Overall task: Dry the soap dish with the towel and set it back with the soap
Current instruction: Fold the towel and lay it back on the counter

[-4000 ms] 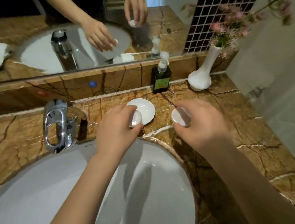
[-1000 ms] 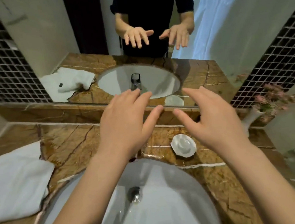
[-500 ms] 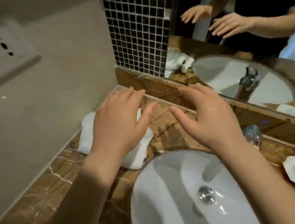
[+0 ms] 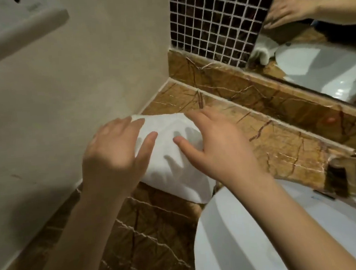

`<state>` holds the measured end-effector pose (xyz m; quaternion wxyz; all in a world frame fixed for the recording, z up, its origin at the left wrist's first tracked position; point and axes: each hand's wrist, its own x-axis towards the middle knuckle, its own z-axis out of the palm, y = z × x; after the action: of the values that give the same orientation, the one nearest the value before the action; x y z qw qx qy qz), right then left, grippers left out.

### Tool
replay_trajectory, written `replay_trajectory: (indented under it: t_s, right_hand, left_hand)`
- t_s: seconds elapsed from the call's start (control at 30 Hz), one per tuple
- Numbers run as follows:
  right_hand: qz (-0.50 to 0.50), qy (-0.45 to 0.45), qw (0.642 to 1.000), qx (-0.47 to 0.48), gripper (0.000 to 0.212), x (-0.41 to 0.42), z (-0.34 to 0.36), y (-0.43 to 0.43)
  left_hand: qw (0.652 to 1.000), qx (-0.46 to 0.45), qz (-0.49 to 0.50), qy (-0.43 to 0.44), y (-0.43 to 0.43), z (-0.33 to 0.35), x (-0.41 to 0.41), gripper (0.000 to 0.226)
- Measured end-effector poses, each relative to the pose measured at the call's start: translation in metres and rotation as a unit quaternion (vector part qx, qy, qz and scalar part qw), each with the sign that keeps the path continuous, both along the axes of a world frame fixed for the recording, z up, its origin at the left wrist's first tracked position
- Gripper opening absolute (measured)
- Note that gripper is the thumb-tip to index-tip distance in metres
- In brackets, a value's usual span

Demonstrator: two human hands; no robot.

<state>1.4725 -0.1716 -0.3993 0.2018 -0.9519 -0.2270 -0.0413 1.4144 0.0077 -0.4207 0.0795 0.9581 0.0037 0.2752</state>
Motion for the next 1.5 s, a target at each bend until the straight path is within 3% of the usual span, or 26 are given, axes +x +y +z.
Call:
replay_trajectory:
  t_s: [0.13,0.2,0.3,0.5,0.63,0.83,0.93,1.07,1.23,1.4,1.5]
  right_hand:
    - [0.000,0.026,0.999,-0.022,0.058,0.008,-0.021,0.004]
    - [0.000,0.044,0.998,-0.035,0.057,0.012,-0.031,0.003]
    - [-0.004,0.071,0.996,-0.055,0.058,0.015,-0.045,0.001]
    - [-0.007,0.133,0.990,-0.041,0.062,0.017,-0.067,-0.007]
    - [-0.005,0.161,0.987,-0.009,0.063,0.027,-0.069,-0.013]
    - [0.005,0.114,0.993,0.020,0.062,0.047,-0.050,-0.010]
    - [-0.007,0.205,0.978,0.048,0.075,0.059,-0.036,-0.006]
    - [-0.007,0.285,0.958,0.041,0.025,0.070,-0.029,-0.011]
    - [-0.055,0.143,0.981,0.117,0.014,0.090,-0.036,0.001]
    - [-0.043,0.139,0.989,-0.007,0.022,0.095,-0.078,0.017]
    - [-0.058,0.125,0.990,0.002,0.023,0.093,-0.085,0.012]
  left_hand:
    - [1.000,-0.004,-0.023,-0.012,0.005,-0.022,0.011,0.037]
    - [0.996,0.014,0.004,0.083,0.001,-0.025,0.019,0.042]
    - [0.977,-0.045,-0.018,0.206,-0.007,-0.028,0.041,0.056]
    - [0.966,-0.068,-0.040,0.247,-0.014,-0.053,0.065,0.056]
    - [0.961,-0.143,-0.037,0.234,-0.012,-0.062,0.073,0.051]
    - [0.955,-0.231,-0.032,0.185,-0.007,-0.047,0.070,0.044]
    - [0.957,-0.260,-0.010,0.126,0.003,-0.035,0.067,0.042]
    - [0.959,-0.270,0.045,0.073,0.011,-0.030,0.064,0.038]
    - [0.955,-0.264,0.110,0.076,0.019,-0.049,0.066,0.041]
    - [0.950,-0.240,0.139,0.141,0.021,-0.069,0.062,0.040]
    - [0.955,-0.231,0.118,0.141,0.023,-0.070,0.061,0.038]
